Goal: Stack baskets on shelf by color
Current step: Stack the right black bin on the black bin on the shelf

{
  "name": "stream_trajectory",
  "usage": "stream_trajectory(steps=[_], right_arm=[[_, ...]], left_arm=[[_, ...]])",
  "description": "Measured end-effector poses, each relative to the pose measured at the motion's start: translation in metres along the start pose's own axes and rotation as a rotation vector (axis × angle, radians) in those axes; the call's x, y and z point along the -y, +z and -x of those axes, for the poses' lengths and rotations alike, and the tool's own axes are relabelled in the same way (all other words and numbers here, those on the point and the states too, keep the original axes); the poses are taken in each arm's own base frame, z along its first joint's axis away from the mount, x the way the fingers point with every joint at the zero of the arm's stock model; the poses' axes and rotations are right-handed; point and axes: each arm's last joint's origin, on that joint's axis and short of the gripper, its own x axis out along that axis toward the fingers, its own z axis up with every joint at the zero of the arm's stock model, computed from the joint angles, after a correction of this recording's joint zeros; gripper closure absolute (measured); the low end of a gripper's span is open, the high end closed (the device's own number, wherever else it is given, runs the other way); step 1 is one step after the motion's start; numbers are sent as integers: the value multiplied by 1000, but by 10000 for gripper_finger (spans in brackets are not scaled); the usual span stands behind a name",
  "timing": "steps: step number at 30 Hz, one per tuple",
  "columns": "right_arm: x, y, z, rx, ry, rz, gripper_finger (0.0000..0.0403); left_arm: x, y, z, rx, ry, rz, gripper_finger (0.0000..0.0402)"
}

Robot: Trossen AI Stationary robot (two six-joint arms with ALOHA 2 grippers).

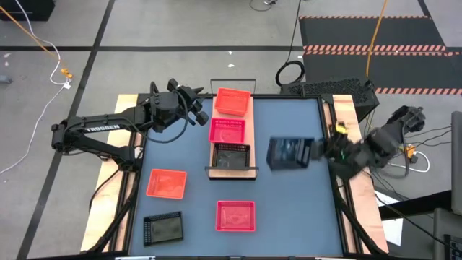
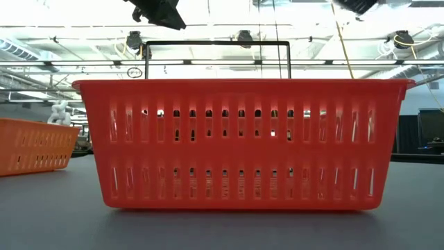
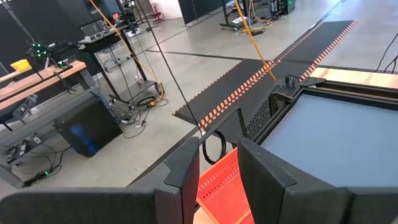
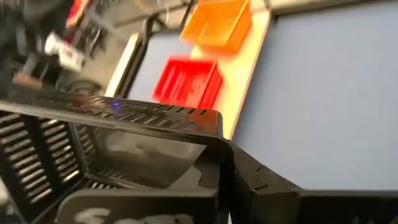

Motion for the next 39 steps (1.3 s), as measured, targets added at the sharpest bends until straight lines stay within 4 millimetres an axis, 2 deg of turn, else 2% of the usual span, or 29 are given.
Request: stream_trajectory(steps=[4,8,11,13,16,19,24,27,30,39], right_arm=[[0,31,-8,106,1,5,402],[-15,60,-20,204,70,4,402],[-35,75,-42,260,120,29,402],[-48,78,-63,228,150,72,402],[-59,75,-105,105,132,93,402],[-62,62,-148,-42,55,95,402],[-62,48,-198,-206,-4,62,403],[-58,46,-212,-269,-31,20,403],[-55,44,-219,-307,-62,-26,403],[-57,31,-224,-369,-95,-98,403]], left_arm=[[0,0,0,2,0,2,289],[0,3,0,24,3,17,289],[-1,4,0,35,5,13,289],[-1,4,0,37,5,3,289],[-1,4,1,32,19,-9,289],[-4,1,2,1,60,-39,289],[-10,-5,9,-75,160,-77,289],[-15,-7,15,-106,203,-80,289],[-19,-8,20,-119,207,-68,289],[-22,-11,24,-140,206,-59,289]])
